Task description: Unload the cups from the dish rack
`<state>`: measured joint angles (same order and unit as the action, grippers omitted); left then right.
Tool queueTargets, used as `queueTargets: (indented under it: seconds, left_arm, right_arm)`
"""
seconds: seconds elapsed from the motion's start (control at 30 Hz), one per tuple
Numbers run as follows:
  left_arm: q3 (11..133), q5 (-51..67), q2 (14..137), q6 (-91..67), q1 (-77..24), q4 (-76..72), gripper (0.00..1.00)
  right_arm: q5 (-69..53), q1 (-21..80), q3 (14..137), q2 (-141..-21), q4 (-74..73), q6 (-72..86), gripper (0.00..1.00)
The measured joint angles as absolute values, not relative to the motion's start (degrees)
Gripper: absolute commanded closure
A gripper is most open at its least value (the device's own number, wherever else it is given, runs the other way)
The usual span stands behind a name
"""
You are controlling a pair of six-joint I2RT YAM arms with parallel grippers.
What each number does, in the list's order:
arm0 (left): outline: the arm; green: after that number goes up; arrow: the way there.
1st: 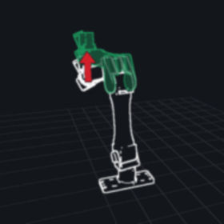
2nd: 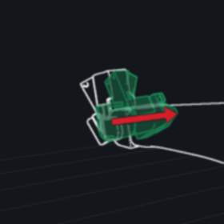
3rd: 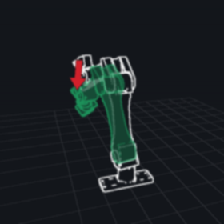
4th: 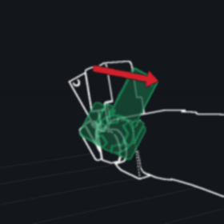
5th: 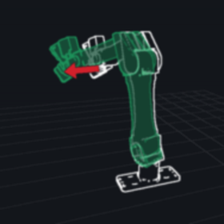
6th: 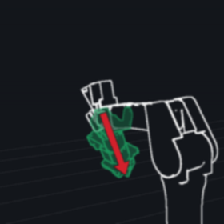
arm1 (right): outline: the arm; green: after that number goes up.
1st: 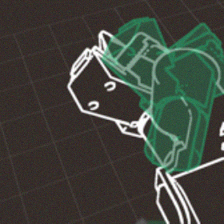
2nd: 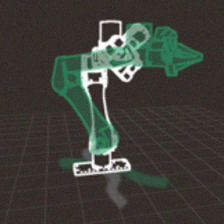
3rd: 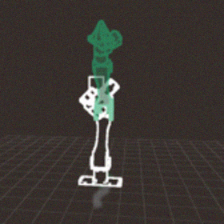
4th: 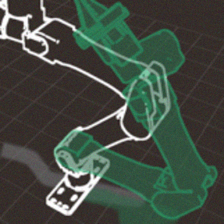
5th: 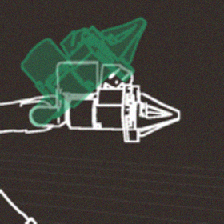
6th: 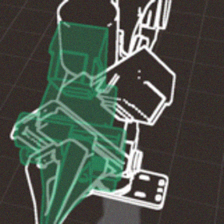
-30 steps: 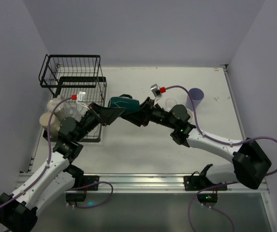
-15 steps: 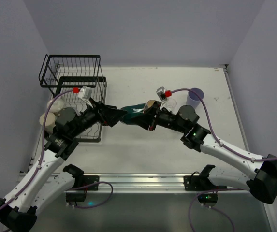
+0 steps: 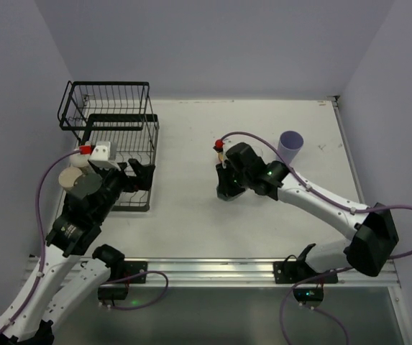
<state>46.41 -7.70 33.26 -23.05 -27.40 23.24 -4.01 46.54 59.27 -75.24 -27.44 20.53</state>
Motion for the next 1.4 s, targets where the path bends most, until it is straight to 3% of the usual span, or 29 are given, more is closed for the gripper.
queueTargets:
  seconds: [0.37, 0.77, 0.83, 0.9, 1.0, 1.07, 1.1, 1.2, 1.23, 1.33, 1.4]
  left_arm:
    - [40.9, -13.7, 30.0, -19.6, -26.0, 24.0, 0.0]
    - [40.8, -12.6, 31.5, -18.6, -21.9, 23.8, 0.0]
    - [40.8, -14.1, 32.1, -18.6, -21.8, 24.0, 0.0]
    - [40.8, -16.0, 32.7, -18.6, -21.8, 24.7, 0.0]
    - [40.9, -18.8, 33.1, -18.7, -21.8, 26.8, 0.0]
    - [42.3, -20.6, 33.2, -18.9, -21.8, 29.8, 0.0]
    - [43.5, -21.4, 33.4, -19.3, -21.8, 31.3, 0.0]
    - [47.7, -23.1, 34.1, -20.9, -21.8, 35.4, 0.0]
    - [49.1, -23.8, 34.2, -21.9, -21.8, 36.7, 0.0]
    - [51.9, -26.5, 34.2, -24.8, -21.8, 39.9, 0.0]
    - [52.3, -28.2, 34.3, -26.9, -21.8, 41.8, 0.0]
  right_arm:
    - [7.0, 45.6, 73.0, -93.7, -39.0, 14.1, 1.0]
    - [8.0, 43.4, 72.8, -98.3, -38.6, 13.8, 0.98]
    - [8.0, 43.1, 72.1, -98.3, -37.7, 13.8, 0.93]
    - [8.1, 43.0, 71.4, -98.3, -37.3, 13.8, 0.74]
    - [9.2, 42.9, 70.9, -98.2, -36.5, 13.8, 0.58]
    - [10.0, 42.9, 70.6, -98.2, -35.6, 13.6, 0.52]
    - [10.2, 42.9, 70.5, -98.1, -35.4, 13.4, 0.41]
    - [10.9, 42.9, 69.9, -97.5, -34.7, 13.7, 0.25]
    - [11.0, 42.9, 69.6, -96.9, -34.5, 13.8, 0.16]
    - [11.1, 42.9, 68.0, -93.3, -33.2, 14.3, 0.04]
    - [11.0, 42.9, 66.8, -90.0, -32.0, 14.6, 0.01]
